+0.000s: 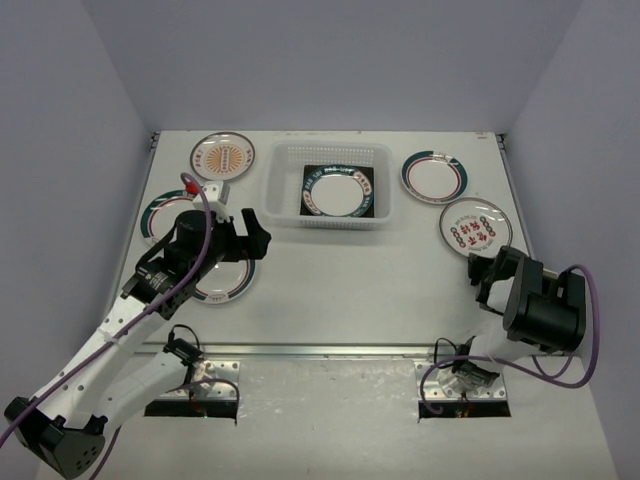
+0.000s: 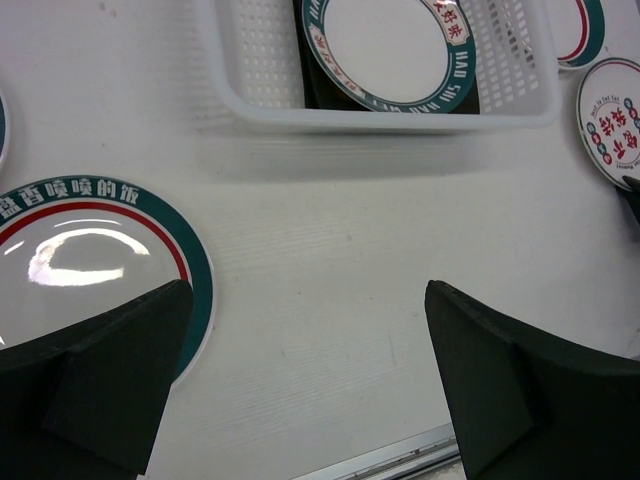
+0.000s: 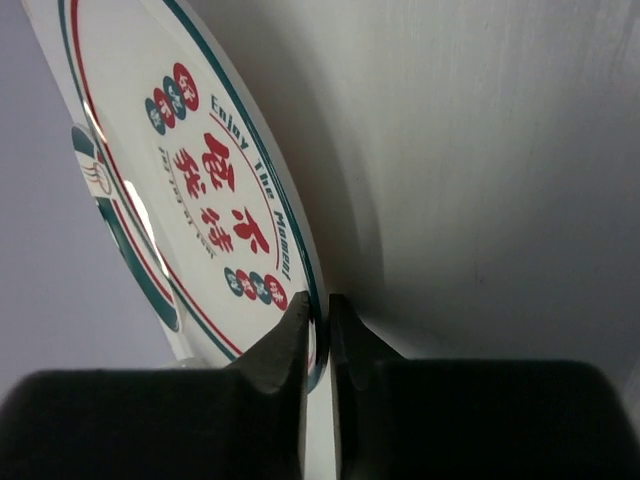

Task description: Place the plates into the plastic bin on the countertop

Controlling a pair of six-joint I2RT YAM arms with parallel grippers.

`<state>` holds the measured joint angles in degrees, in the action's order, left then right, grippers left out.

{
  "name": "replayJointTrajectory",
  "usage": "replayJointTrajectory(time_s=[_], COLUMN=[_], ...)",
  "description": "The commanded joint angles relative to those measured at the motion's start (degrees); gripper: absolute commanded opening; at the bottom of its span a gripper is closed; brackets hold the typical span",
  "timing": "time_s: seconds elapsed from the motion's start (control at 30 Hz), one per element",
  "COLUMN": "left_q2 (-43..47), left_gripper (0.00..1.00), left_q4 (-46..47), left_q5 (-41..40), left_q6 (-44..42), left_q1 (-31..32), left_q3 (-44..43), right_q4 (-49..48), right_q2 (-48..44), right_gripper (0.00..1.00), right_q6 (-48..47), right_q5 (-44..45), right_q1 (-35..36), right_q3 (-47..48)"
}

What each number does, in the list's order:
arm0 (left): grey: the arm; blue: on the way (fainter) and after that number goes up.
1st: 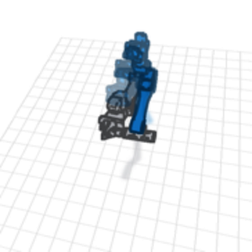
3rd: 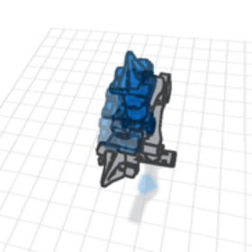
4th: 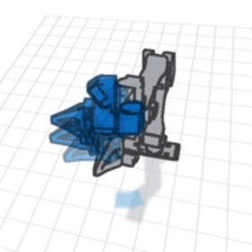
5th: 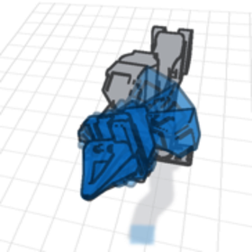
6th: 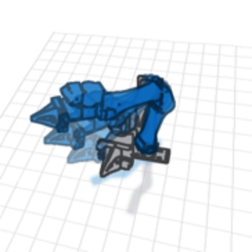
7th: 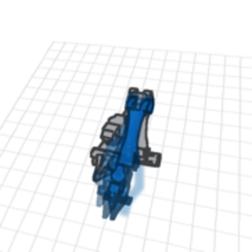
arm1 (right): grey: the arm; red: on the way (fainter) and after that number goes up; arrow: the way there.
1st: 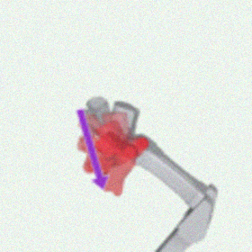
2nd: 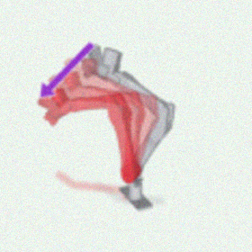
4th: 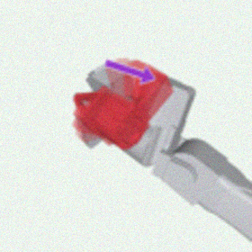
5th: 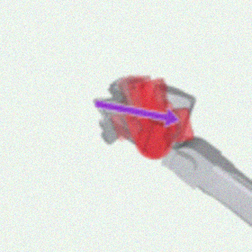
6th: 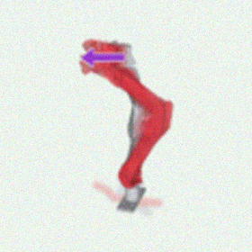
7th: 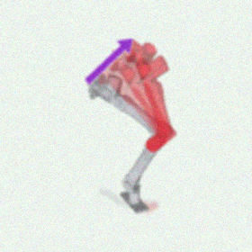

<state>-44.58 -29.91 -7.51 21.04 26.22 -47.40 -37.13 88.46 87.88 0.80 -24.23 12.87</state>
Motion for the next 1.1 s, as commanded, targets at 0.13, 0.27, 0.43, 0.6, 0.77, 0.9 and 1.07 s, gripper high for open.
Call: replayJointTrajectory(time_s=[0.13,0.27,0.43,0.6,0.77,0.9,1.07], left_q2=[1.3,1.9,1.8,2.3,3.7,4.7,4.3], left_gripper=[1.00,1.00,1.00,1.00,1.00,1.00,1.00], left_q4=[1.6,1.7,1.8,1.9,1.6,1.9,1.2], left_q5=[-1.5,-2.1,-2.6,-3.4,-5.9,-7.1,-8.7], left_q6=[-0.4,-0.2,0.1,0.5,1.4,1.8,2.0], left_q1=[0.1,0.1,0.0,-0.1,-0.2,-1.0,-1.4], left_q3=[-0.7,-0.7,-0.8,-0.7,-0.7,-0.5,-0.6], right_q4=[10.7,17.6,24.4,24.7,29.3,43.7,53.7], right_q2=[-8.9,-24.5,-38.4,-39.4,-26.6,-6.2,11.2], right_gripper=[0.00,0.00,0.00,0.00,0.00,0.00,0.00], right_q6=[-2.0,-4.1,-10.4,-15.8,-25.3,-36.1,-41.7], right_q5=[0.2,0.7,-0.6,-10.2,-21.2,-27.1,-26.4], right_q1=[0.0,0.1,0.5,1.9,9.1,19.1,27.6], right_q3=[-5.0,-6.0,-2.1,6.4,25.4,47.9,67.3])
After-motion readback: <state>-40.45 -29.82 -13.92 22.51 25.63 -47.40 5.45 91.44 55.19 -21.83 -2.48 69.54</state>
